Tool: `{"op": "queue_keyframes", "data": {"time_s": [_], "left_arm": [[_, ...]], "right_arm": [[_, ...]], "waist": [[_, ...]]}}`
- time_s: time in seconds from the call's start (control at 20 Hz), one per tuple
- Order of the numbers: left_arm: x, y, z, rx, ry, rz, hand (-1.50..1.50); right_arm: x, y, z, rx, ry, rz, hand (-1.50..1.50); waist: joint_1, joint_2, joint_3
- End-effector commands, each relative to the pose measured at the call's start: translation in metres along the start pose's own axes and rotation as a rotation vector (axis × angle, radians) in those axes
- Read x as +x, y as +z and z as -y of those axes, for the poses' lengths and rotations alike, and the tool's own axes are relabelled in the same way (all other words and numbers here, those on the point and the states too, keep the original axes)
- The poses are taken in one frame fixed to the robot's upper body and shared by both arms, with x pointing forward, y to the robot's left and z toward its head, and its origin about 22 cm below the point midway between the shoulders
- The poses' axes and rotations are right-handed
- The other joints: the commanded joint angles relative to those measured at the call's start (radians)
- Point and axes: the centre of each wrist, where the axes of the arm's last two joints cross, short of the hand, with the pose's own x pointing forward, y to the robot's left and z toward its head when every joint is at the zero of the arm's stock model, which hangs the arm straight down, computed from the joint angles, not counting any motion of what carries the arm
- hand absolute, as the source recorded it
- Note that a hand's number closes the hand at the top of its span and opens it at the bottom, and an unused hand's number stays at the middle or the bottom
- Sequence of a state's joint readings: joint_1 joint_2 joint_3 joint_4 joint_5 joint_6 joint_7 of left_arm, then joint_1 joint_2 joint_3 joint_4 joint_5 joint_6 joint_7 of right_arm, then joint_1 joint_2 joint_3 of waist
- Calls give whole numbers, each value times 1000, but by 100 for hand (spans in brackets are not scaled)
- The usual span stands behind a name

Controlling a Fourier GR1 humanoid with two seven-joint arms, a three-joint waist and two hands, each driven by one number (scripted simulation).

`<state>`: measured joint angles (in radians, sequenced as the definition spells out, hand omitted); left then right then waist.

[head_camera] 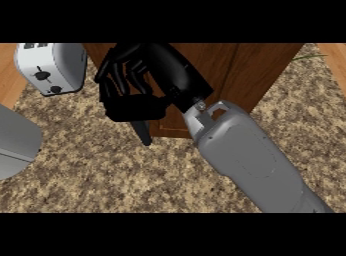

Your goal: Pick up the wine, place it into the cabinet and close the cabinet

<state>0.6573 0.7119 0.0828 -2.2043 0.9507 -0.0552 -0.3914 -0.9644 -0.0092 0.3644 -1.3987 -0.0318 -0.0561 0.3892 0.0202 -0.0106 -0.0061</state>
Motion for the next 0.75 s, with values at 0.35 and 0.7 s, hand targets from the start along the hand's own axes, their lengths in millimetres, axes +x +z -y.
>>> {"op": "queue_keyframes", "data": {"time_s": [0.35, 0.7], "left_arm": [[-26, -22, 18, 15, 21, -4, -150], [-36, -32, 26, 32, 3, -6, -150]], "right_arm": [[-40, -10, 71, -135, 82, -56, 150], [-43, -9, 85, -127, 80, -46, 150]], "waist": [[-19, 26, 5], [-26, 27, 6]]}}
